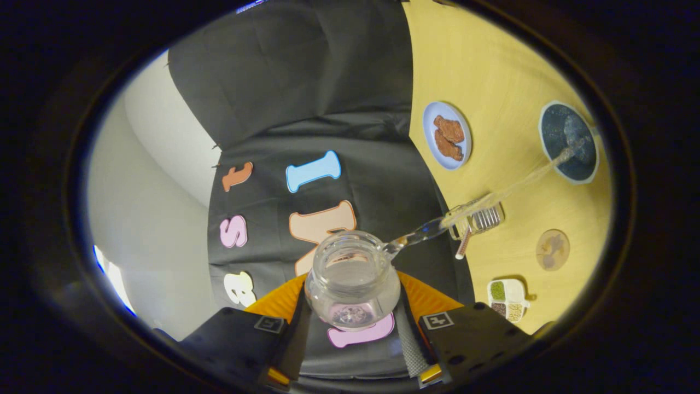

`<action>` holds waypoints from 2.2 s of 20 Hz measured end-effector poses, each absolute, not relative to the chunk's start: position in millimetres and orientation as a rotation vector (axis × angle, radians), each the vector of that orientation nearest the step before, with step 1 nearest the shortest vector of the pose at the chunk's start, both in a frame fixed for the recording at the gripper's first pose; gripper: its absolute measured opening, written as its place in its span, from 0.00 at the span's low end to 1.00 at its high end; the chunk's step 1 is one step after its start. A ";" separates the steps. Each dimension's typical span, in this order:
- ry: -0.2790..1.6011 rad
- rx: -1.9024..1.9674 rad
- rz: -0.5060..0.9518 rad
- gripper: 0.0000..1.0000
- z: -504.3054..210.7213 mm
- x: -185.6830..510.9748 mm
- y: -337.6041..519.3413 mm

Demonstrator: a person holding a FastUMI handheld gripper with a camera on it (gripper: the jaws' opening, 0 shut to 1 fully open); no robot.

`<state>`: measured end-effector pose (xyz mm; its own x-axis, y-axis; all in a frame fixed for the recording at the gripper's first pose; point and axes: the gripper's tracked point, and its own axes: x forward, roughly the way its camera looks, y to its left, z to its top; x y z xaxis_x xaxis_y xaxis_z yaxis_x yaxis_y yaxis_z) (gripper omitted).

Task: Take the bottle from table, then pour the juice into the cup, finally place the bottle on the coaster

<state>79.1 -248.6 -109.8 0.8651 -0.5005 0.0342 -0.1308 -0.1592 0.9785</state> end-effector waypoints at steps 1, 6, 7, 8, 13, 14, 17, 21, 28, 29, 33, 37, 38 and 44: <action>-0.493 1.725 -0.348 0.76 -108.3 77.7 -249.3; -0.514 1.746 -0.353 0.76 -107.9 80.5 -250.5; -0.519 1.751 -0.354 0.76 -107.7 79.6 -251.4; -0.522 1.756 -0.355 0.76 -108.6 80.1 -252.0; -0.537 1.770 -0.362 0.76 -106.5 82.1 -255.6; -0.540 1.774 -0.364 0.76 -107.8 83.0 -256.7; -0.547 1.785 -0.366 0.76 -107.2 82.9 -258.7; -0.555 1.797 -0.368 0.76 -108.5 84.8 -260.8; -0.589 1.813 -0.356 0.76 -103.6 87.2 -261.4; -0.594 1.817 -0.354 0.76 -102.8 87.3 -261.4; -0.609 1.828 -0.352 0.76 -102.2 87.3 -261.6; -0.620 1.831 -0.347 0.76 -100.5 88.5 -261.6; -0.623 1.832 -0.347 0.76 -101.1 88.7 -261.9; -0.649 1.850 -0.349 0.76 -99.3 87.2 -267.3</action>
<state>87.2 -267.3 -99.3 0.8069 -0.5867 0.0683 -0.2664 -0.2583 0.9286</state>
